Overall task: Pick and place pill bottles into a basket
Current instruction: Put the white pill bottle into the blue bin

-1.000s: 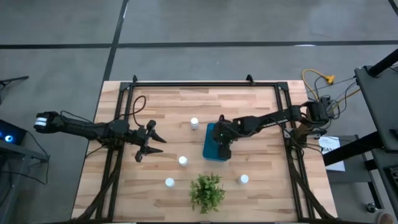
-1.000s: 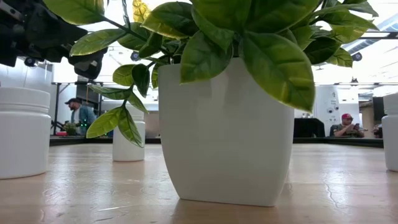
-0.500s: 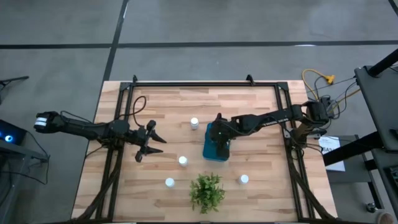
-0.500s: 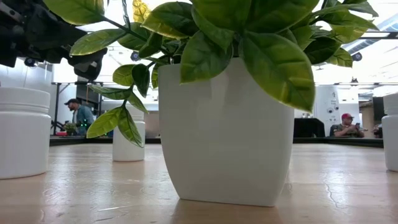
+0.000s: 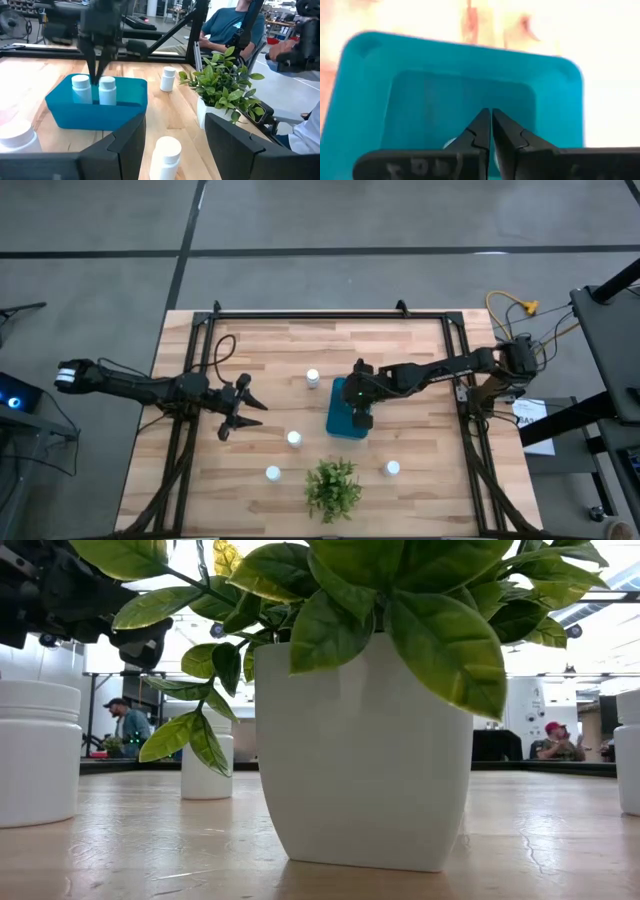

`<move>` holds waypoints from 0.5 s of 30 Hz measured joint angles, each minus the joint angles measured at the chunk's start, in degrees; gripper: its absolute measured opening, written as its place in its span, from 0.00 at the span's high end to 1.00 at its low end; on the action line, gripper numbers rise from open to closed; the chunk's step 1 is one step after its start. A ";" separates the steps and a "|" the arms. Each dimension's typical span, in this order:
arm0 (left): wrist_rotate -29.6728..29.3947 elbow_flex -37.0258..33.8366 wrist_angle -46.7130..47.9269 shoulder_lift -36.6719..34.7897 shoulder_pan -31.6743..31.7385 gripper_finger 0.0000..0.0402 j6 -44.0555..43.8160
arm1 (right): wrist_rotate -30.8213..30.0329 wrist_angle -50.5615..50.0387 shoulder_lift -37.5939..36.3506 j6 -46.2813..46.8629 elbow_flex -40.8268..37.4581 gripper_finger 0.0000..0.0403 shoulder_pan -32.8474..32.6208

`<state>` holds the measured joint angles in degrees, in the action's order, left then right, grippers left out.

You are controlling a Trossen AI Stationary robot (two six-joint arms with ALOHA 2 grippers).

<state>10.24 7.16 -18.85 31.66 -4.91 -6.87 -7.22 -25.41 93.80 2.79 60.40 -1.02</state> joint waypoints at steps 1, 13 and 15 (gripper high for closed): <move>0.00 0.00 0.00 -0.04 0.00 0.53 0.00 | -1.18 -0.87 -1.18 0.04 0.00 0.98 0.00; 0.00 -0.02 0.00 0.11 0.00 0.53 0.13 | -8.59 1.00 -21.71 4.20 -9.93 0.98 -2.81; 0.00 0.03 0.03 0.11 0.04 0.53 0.69 | -8.44 5.85 -25.47 4.31 -14.19 0.98 -3.25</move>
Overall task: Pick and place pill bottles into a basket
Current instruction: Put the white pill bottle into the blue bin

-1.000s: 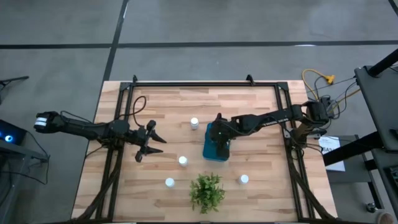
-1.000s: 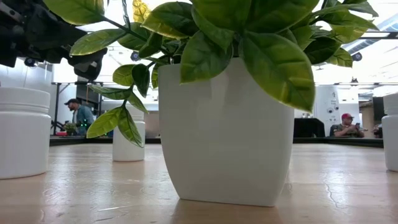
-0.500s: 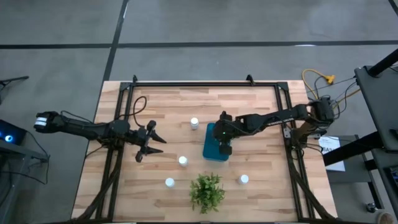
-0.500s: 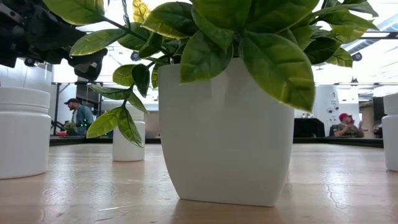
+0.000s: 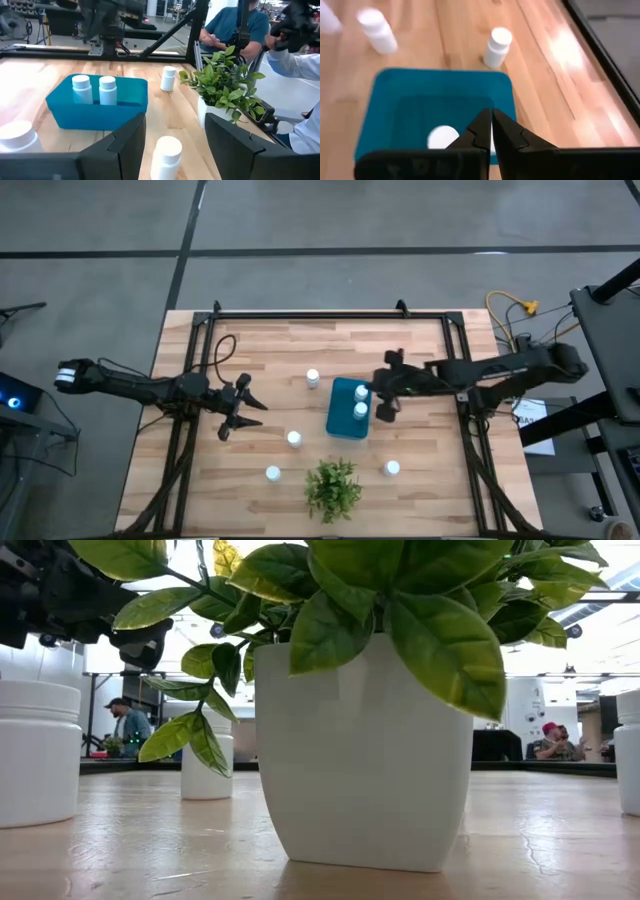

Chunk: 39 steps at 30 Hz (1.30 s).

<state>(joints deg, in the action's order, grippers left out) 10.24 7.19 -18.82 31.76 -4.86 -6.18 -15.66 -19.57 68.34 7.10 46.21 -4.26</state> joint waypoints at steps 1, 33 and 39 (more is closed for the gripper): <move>0.00 0.07 -0.02 0.05 0.00 0.53 0.73 | 0.64 2.49 -1.81 -0.02 -2.31 0.98 -0.14; -0.02 0.71 -1.01 0.52 0.00 0.53 5.34 | 18.62 51.54 -27.10 0.67 -45.02 0.98 0.03; -0.02 0.71 -2.31 1.02 0.00 0.53 5.53 | 18.49 51.93 -27.10 -0.08 -45.72 0.98 0.03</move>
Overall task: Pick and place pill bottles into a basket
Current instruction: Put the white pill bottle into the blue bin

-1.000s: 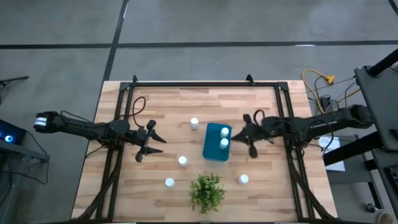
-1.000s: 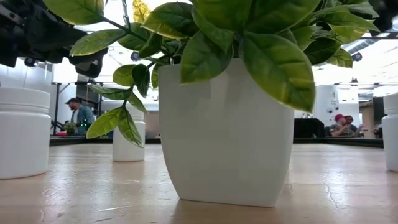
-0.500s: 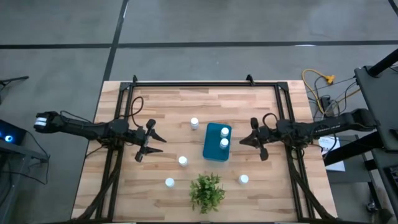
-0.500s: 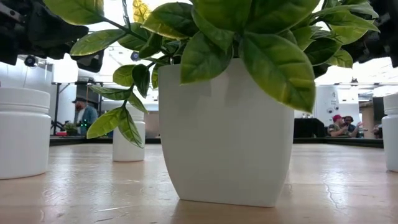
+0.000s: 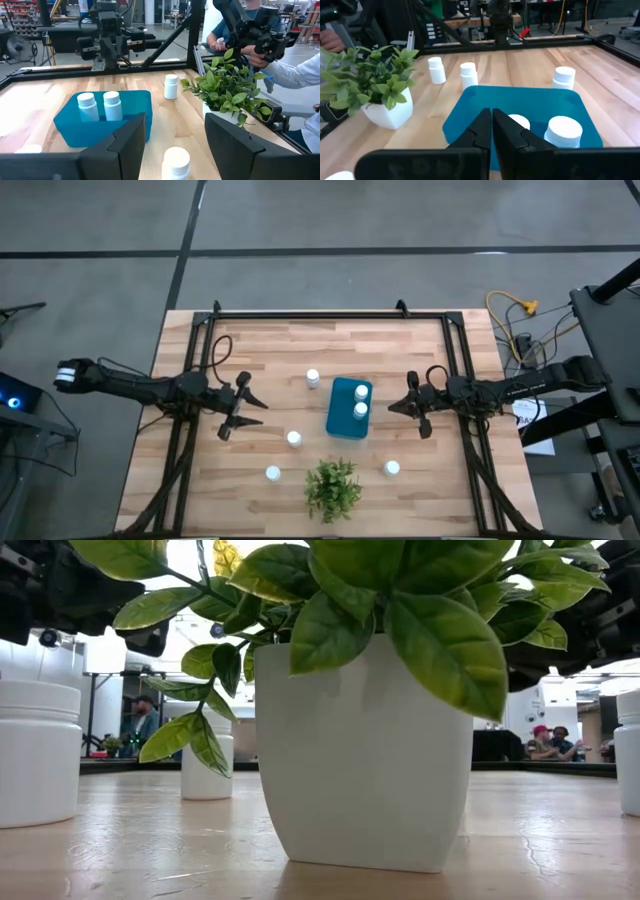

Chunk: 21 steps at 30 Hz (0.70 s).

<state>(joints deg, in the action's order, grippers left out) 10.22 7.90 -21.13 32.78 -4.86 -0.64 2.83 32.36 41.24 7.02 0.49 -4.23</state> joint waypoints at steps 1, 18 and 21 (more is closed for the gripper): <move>0.00 0.00 -0.10 0.10 0.00 0.53 0.00 | 0.00 -0.06 0.02 -0.46 0.00 0.98 0.00; 0.00 0.00 -0.93 0.72 0.00 0.53 -0.50 | 7.76 -7.08 0.02 5.06 7.53 0.98 -2.70; 0.00 0.00 -0.83 0.82 0.00 0.53 -0.55 | 7.09 -22.25 0.75 5.16 14.79 0.98 -4.04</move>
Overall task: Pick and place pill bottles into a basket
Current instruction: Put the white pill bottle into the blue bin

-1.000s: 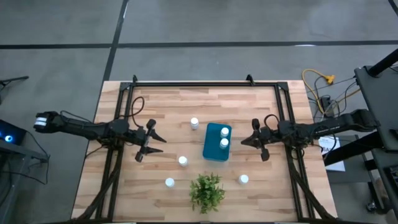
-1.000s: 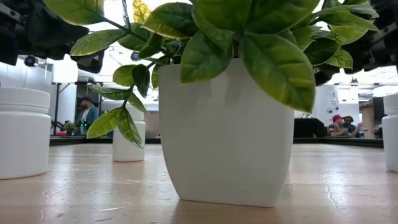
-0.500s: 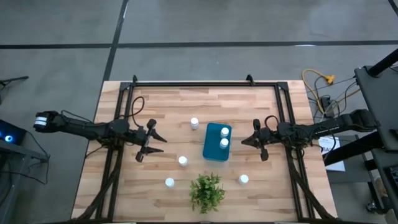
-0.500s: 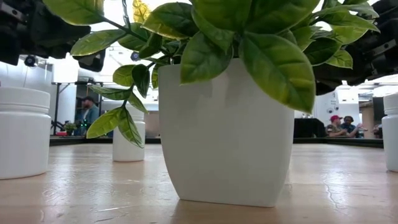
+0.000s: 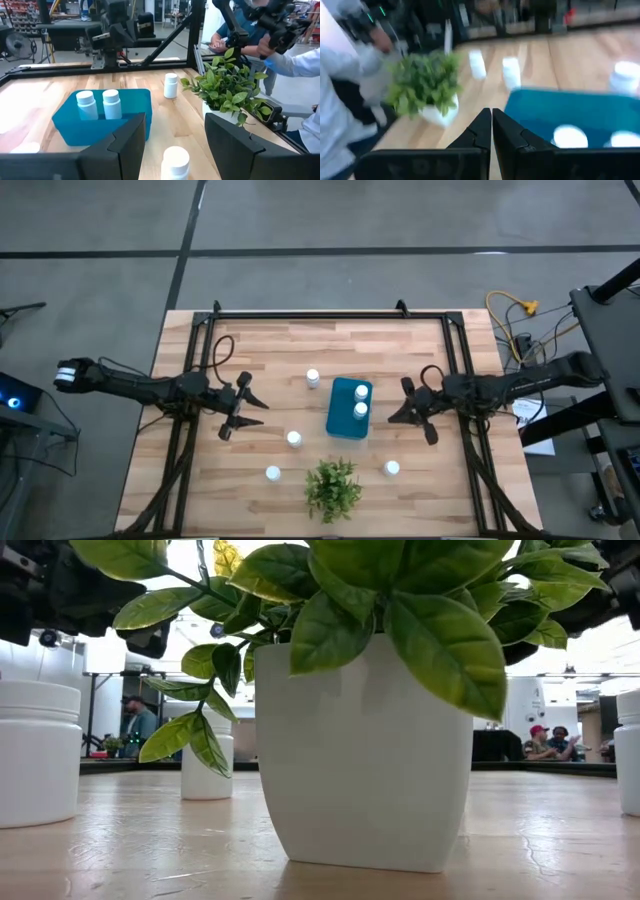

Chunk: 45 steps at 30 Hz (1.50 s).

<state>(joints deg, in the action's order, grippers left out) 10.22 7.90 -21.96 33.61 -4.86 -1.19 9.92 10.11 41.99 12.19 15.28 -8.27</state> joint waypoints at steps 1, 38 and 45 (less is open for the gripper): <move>0.00 0.00 -0.09 -0.06 0.00 0.53 -0.02 | -0.98 -3.84 0.56 0.00 2.19 0.98 -0.69; 0.00 -0.02 0.13 0.15 -0.02 0.53 -0.06 | -7.32 -63.91 36.72 25.39 51.34 0.86 -18.16; 0.00 -0.09 0.44 0.15 -0.02 0.53 0.04 | -10.40 -70.77 42.89 27.90 59.53 0.65 -19.65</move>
<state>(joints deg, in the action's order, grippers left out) 10.22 7.81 -21.52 33.76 -4.89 -1.15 -0.48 -60.66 84.88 40.09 74.82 -27.92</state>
